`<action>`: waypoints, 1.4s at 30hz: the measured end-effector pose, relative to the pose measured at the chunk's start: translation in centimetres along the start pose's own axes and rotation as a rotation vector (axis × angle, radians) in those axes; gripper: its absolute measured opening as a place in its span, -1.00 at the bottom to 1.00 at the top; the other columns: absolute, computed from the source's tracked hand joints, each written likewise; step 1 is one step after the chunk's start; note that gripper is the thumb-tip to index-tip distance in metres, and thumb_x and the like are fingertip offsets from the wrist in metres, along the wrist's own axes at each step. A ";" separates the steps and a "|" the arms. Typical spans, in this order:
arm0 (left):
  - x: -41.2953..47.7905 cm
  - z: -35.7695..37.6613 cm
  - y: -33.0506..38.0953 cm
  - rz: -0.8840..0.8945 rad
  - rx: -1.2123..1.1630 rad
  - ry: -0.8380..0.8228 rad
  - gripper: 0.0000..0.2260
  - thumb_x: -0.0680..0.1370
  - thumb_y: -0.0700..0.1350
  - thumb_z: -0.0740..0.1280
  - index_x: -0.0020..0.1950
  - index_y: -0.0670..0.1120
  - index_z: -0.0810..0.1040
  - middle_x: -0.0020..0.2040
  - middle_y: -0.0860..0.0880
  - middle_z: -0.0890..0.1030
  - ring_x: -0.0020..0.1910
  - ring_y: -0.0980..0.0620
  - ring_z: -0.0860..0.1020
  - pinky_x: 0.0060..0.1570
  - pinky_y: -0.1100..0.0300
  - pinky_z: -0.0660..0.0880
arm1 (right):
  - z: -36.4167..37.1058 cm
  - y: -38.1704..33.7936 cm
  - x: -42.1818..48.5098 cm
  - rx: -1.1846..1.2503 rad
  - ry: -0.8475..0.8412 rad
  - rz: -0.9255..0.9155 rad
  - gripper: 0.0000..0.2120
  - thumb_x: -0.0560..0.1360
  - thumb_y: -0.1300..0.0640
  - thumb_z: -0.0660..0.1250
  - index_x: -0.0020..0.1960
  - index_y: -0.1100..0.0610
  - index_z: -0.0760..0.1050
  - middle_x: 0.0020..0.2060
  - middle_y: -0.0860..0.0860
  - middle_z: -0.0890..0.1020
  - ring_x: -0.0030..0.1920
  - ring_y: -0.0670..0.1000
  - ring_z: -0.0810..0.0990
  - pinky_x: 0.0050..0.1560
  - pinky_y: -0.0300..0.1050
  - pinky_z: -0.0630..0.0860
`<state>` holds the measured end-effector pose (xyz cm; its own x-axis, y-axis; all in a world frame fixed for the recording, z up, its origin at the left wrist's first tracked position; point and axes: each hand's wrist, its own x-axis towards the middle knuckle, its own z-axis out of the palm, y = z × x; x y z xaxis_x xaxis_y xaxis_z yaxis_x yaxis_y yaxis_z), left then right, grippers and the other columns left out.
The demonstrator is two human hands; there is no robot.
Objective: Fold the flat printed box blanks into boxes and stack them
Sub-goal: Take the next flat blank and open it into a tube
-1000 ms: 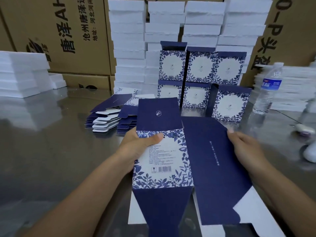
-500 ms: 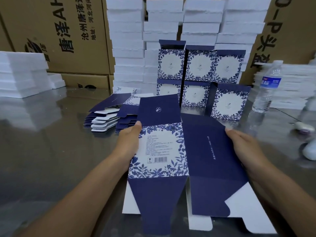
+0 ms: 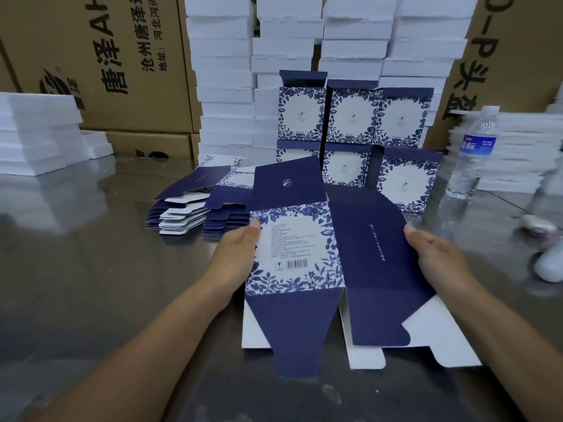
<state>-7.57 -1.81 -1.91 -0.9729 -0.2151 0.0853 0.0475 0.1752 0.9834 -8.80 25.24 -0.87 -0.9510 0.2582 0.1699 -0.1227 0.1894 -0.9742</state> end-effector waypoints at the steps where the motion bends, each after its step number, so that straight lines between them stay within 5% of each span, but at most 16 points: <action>1: -0.1 0.0 0.1 0.004 -0.013 0.018 -0.61 0.63 0.12 0.10 -0.10 -0.14 0.52 -0.17 -0.21 0.57 -0.18 -0.09 0.50 -0.08 0.06 0.40 | 0.2 0.0 -0.1 0.008 -0.006 0.002 -0.62 0.57 0.02 0.24 -0.06 0.38 0.54 -0.21 0.26 0.66 -0.31 0.00 0.53 -0.35 -0.27 0.46; 4: 0.3 -0.5 0.2 -0.008 -0.057 0.083 -0.61 0.64 0.09 0.10 -0.14 -0.14 0.55 -0.30 -0.01 0.59 -0.30 0.02 0.52 -0.20 0.19 0.35 | 0.8 0.1 -0.5 0.027 -0.068 0.010 -0.61 0.57 -0.03 0.24 -0.13 0.32 0.54 -0.19 0.25 0.65 -0.26 0.04 0.56 -0.12 -0.10 0.47; 7: 0.2 -0.6 0.3 -0.014 -0.123 0.108 -0.64 0.64 0.07 0.11 -0.18 -0.05 0.58 -0.34 0.07 0.65 -0.28 0.03 0.60 -0.22 0.18 0.46 | 1.0 0.1 -0.6 0.018 -0.118 0.009 -0.64 0.58 -0.01 0.22 -0.29 0.04 0.67 -0.36 -0.01 0.69 -0.36 -0.10 0.62 -0.24 -0.24 0.55; 11: 0.1 -0.5 0.5 -0.006 -0.168 0.110 -0.63 0.64 0.07 0.13 -0.18 -0.07 0.59 -0.29 0.00 0.66 -0.21 -0.07 0.59 -0.15 0.12 0.47 | 0.7 -0.2 -0.6 -0.042 -0.157 0.019 -0.63 0.58 0.03 0.22 -0.22 0.27 0.59 -0.23 0.12 0.67 -0.22 0.06 0.59 -0.01 0.04 0.52; 17: 0.1 -0.1 0.1 0.048 0.013 0.086 -0.59 0.63 0.17 0.05 -0.13 -0.11 0.48 -0.17 -0.12 0.54 -0.14 -0.05 0.51 -0.07 0.10 0.34 | 0.3 -0.2 -0.3 -0.054 -0.076 -0.001 -0.62 0.60 0.01 0.19 -0.08 0.31 0.58 -0.20 0.15 0.66 -0.24 0.03 0.54 -0.17 -0.14 0.45; 20: 0.3 -0.1 -0.1 0.065 0.089 0.046 -0.66 0.63 0.14 0.08 -0.13 -0.08 0.43 -0.16 -0.06 0.50 -0.15 0.02 0.46 -0.05 0.10 0.35 | 0.1 -0.1 -0.1 -0.044 -0.025 0.006 -0.59 0.60 0.01 0.19 -0.01 0.39 0.54 -0.06 0.31 0.63 -0.19 0.06 0.50 -0.09 -0.10 0.41; 23: 0.3 -0.1 -0.1 0.112 0.104 0.065 -0.72 0.63 0.08 0.11 -0.15 -0.06 0.40 -0.22 -0.08 0.43 -0.20 0.04 0.39 -0.14 0.13 0.31 | 0.2 -0.1 -0.3 0.028 -0.025 0.034 -0.63 0.58 0.00 0.22 -0.06 0.30 0.60 -0.18 0.17 0.68 -0.19 0.08 0.58 -0.02 -0.02 0.53; 28: 0.5 -0.5 0.0 0.098 0.017 0.144 -0.70 0.63 0.07 0.14 -0.19 -0.10 0.40 -0.24 -0.09 0.40 -0.24 0.00 0.34 -0.17 0.15 0.25 | 0.7 -0.1 -0.5 0.104 -0.087 0.029 -0.58 0.56 -0.05 0.24 -0.38 0.08 0.63 -0.44 -0.08 0.66 -0.46 -0.11 0.63 -0.54 -0.34 0.46; 33: 0.6 -0.6 -0.1 0.042 -0.068 0.149 -0.67 0.63 0.08 0.14 -0.16 -0.13 0.47 -0.22 -0.11 0.52 -0.21 -0.02 0.47 -0.14 0.13 0.36 | 0.5 0.1 -0.5 -0.038 -0.100 0.009 -0.56 0.58 0.03 0.23 -0.42 0.14 0.56 -0.52 -0.06 0.59 -0.56 -0.11 0.52 -0.54 -0.37 0.40; 36: 0.5 -0.4 0.5 -0.046 -0.177 0.132 -0.61 0.61 0.12 0.17 -0.24 -0.07 0.59 -0.35 0.09 0.67 -0.35 0.09 0.62 -0.33 0.29 0.49 | 0.2 0.1 -0.4 -0.044 -0.062 -0.005 -0.60 0.59 0.02 0.21 -0.36 0.14 0.55 -0.49 -0.05 0.60 -0.55 -0.11 0.50 -0.57 -0.41 0.37; 42: 0.0 -0.1 0.4 0.097 -0.104 -0.019 -0.64 0.62 0.07 0.18 -0.14 -0.11 0.65 -0.17 0.00 0.71 -0.17 0.02 0.64 -0.06 0.12 0.48 | -0.2 -0.4 -0.5 -0.015 0.020 0.038 -0.67 0.59 -0.02 0.21 -0.18 0.17 0.57 -0.48 -0.02 0.58 -0.56 -0.06 0.50 -0.61 -0.37 0.37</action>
<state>-7.57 -1.85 -1.54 -0.9667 -0.1834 0.1784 0.1635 0.0933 0.9821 -8.20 25.17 -0.50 -0.9490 0.2848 0.1356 -0.0818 0.1930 -0.9778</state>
